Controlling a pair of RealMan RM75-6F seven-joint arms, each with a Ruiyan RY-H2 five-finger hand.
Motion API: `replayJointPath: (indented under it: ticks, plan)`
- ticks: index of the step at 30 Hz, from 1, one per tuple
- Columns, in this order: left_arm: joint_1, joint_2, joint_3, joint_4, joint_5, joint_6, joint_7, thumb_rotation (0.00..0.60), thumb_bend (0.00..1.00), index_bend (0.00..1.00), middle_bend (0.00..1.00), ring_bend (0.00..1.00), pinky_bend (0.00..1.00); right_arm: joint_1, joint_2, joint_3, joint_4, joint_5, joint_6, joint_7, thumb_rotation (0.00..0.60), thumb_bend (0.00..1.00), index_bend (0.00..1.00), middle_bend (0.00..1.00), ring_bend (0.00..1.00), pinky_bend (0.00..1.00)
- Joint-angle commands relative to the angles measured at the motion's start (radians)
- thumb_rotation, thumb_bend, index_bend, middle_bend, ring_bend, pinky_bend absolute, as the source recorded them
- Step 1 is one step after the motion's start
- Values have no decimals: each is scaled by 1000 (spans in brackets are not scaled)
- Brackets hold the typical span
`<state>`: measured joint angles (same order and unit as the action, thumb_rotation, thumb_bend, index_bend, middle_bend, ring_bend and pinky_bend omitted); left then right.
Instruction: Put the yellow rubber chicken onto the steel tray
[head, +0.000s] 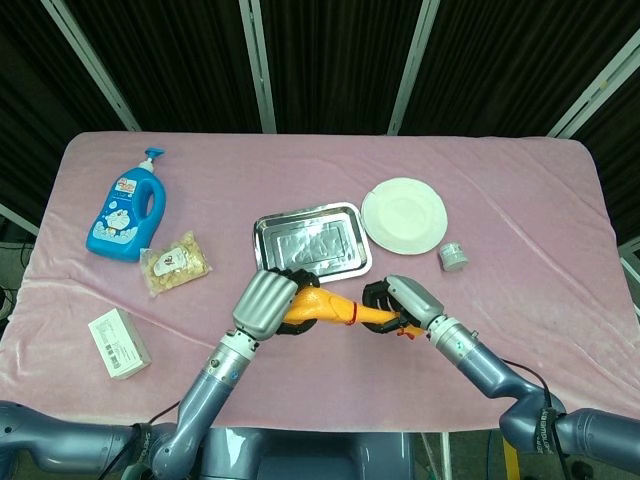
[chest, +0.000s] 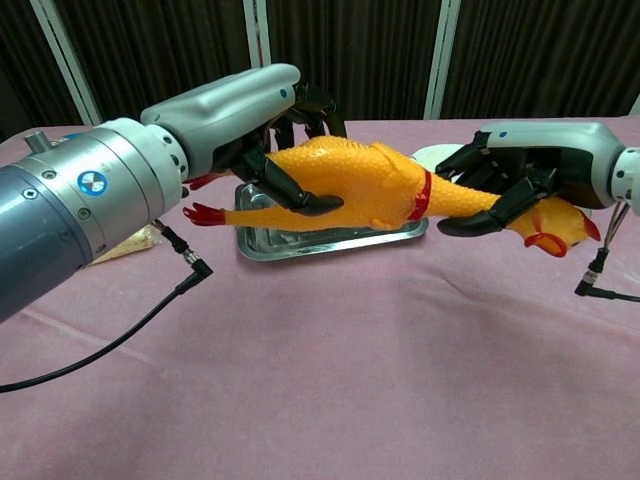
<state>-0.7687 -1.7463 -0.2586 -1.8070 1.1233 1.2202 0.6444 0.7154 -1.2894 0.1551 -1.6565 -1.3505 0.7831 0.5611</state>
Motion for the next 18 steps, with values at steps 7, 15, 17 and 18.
replayJointPath:
  ticks: [7, 15, 17, 18]
  plan:
    - [-3, -12, 0, 17, 20, 2, -37, 600, 600, 800, 889, 773, 756, 0, 0, -2, 0, -1, -6, 5, 600, 691, 949, 730, 737, 846]
    - [9, -2, 5, 19, 17, 18, -48, 600, 51, 448, 586, 529, 596, 0, -5, 2, 8, 0, -4, 6, 600, 698, 949, 730, 737, 846]
    - [11, 0, 5, 20, 17, 19, -54, 600, 0, 336, 492, 442, 519, 0, -6, 2, 10, 1, -4, 7, 600, 698, 949, 730, 737, 846]
    - [11, 1, 5, 20, 15, 18, -55, 598, 0, 293, 458, 413, 496, -1, -6, 2, 11, 1, -4, 8, 600, 699, 949, 730, 737, 846]
